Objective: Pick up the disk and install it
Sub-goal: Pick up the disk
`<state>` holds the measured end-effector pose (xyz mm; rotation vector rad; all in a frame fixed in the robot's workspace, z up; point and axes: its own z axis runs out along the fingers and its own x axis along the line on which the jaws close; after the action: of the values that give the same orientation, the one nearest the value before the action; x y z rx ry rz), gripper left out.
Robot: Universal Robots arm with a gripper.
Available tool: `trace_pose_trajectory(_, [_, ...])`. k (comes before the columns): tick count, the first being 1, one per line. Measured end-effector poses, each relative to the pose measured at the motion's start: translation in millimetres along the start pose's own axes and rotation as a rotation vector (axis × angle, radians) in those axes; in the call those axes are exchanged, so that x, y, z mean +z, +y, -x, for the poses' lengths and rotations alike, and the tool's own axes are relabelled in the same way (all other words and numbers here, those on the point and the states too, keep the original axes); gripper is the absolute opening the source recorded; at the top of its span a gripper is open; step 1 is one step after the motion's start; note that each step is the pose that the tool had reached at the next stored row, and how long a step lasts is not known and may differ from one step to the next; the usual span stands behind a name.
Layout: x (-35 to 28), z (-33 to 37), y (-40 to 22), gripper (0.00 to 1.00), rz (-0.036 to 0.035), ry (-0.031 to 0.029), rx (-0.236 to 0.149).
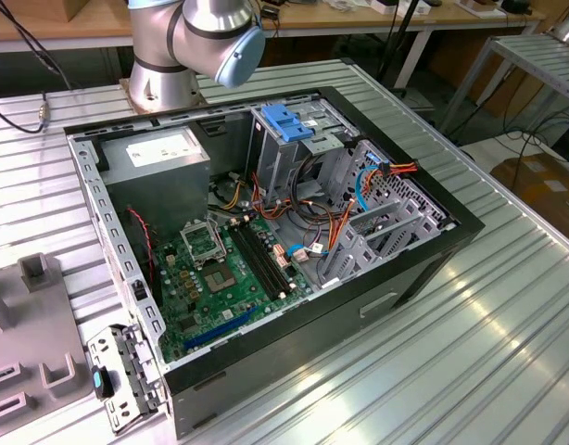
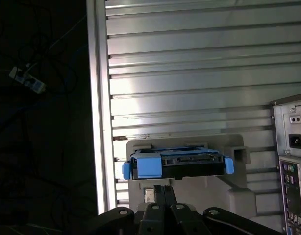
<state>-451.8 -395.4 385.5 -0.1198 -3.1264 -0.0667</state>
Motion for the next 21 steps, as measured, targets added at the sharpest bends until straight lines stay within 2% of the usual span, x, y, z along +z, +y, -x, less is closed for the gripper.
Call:
trace_pose_trajectory(6, [0.0,-0.1,0.0,0.11,-0.0002,0.0006,-0.014])
trace_pose_trajectory(14, [0.0,-0.1,0.0,0.11,-0.0014,0.0043,-0.102])
trace_pose_trajectory(21, [0.0,-0.1,0.0,0.11,-0.0021,0.0062,-0.148])
